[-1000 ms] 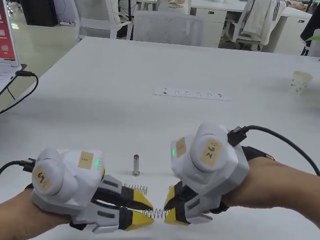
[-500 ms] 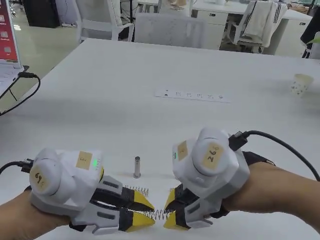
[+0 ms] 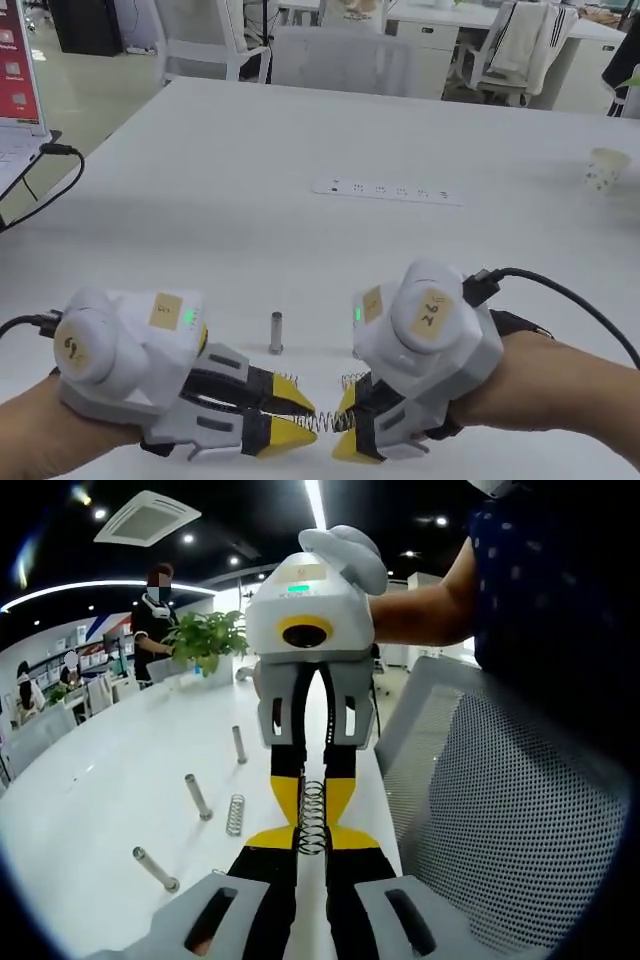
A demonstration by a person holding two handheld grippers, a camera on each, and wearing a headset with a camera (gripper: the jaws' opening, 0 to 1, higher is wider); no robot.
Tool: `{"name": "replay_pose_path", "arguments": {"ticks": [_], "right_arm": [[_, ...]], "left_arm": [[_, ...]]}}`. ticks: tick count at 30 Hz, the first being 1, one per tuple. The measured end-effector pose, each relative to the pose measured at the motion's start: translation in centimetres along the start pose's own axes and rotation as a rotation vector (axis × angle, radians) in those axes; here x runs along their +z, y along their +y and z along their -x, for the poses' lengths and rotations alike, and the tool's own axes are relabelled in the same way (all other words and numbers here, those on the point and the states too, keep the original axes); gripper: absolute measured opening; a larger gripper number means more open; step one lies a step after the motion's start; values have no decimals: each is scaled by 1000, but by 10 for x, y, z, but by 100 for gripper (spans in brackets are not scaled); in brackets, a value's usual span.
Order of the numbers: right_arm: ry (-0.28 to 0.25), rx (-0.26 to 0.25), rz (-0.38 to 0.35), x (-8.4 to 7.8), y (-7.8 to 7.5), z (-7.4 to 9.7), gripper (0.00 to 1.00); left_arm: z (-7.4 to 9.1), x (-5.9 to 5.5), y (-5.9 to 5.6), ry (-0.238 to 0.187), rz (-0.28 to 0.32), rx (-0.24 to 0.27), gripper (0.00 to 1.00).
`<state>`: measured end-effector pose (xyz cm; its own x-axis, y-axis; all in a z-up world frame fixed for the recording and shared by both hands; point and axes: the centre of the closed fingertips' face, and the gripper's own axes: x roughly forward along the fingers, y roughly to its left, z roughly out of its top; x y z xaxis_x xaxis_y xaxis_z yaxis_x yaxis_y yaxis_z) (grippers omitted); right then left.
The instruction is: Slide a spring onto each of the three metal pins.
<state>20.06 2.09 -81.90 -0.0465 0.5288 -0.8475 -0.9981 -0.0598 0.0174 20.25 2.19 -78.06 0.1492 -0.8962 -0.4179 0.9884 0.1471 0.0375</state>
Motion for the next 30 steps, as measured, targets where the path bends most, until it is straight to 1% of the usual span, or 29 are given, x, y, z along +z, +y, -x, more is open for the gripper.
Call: {"name": "replay_pose_path", "arguments": {"ticks": [10, 20, 30], "right_arm": [[-7, -7, -2, 5, 0, 5, 9], [-41, -4, -18, 16, 2, 14, 9], [-68, -4, -19, 27, 5, 20, 9]], "left_arm": [[0, 0, 0, -1, -1, 2, 2], [-1, -1, 0, 0, -7, 1, 2], [-2, -1, -2, 2, -8, -9, 2]]}}
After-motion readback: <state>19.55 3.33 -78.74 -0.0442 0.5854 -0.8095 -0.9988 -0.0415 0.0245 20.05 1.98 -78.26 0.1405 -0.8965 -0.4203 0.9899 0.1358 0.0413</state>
